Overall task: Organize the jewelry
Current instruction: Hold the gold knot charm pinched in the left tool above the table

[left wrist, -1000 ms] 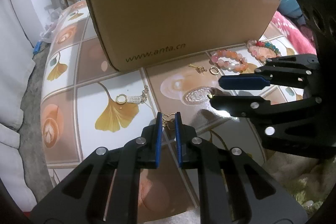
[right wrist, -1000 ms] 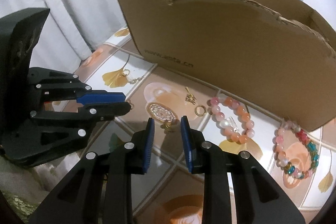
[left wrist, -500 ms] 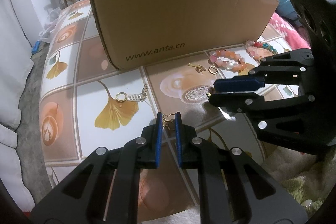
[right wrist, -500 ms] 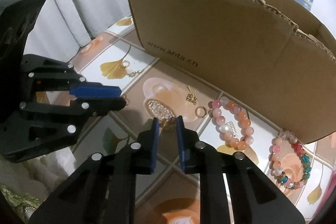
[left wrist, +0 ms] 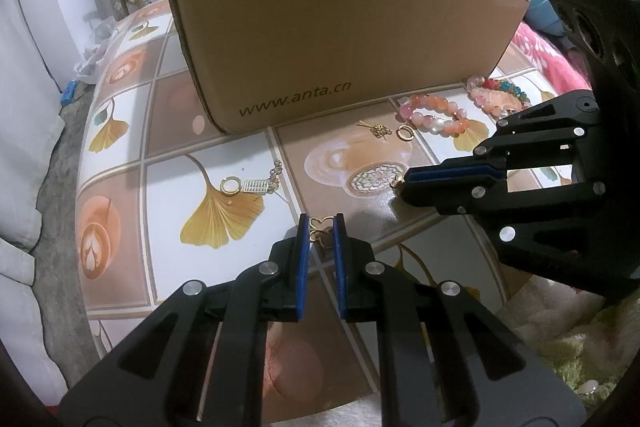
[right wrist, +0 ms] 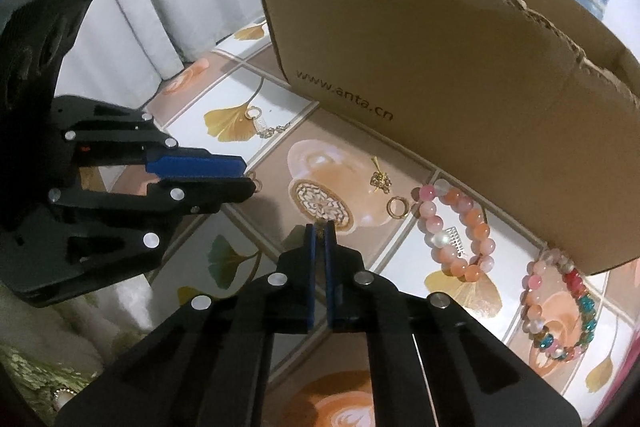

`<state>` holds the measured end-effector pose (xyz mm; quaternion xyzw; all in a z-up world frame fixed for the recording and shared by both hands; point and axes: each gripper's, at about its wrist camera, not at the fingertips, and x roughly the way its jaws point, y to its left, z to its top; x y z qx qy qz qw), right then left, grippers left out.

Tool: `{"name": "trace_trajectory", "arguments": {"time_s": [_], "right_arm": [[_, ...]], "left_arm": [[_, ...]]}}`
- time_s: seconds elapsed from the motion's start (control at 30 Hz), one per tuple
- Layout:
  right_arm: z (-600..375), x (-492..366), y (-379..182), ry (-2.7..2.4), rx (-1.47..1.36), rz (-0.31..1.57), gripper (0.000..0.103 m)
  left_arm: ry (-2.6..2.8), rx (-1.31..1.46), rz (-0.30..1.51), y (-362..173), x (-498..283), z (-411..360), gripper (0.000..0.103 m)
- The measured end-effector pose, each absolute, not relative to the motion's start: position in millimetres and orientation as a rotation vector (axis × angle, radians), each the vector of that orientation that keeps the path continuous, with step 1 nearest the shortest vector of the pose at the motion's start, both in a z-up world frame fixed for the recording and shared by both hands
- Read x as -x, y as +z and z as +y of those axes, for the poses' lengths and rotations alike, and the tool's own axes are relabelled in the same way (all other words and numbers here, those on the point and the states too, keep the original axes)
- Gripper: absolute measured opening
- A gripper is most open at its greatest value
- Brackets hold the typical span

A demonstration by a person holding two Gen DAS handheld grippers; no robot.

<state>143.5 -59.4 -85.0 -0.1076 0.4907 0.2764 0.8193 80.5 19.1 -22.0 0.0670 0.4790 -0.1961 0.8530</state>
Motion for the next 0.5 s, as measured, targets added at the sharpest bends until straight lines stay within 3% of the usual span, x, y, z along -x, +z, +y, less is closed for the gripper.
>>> {"name": "trace_trajectory", "arguments": {"time_s": [0.3,0.5], "right_arm": [[-69.4,-143.7,-80.2,0.556,0.171,1.060,0.004],[-66.3,-151.4,-82.2,0.539,0.133,1.067,0.010]], "left_arm": [[-0.412,-0.143,1.008,-21.5,-80.6,19.5,0.011],[-0.417,-0.135,1.007,-21.5,-80.0,20.2,0.011]]}}
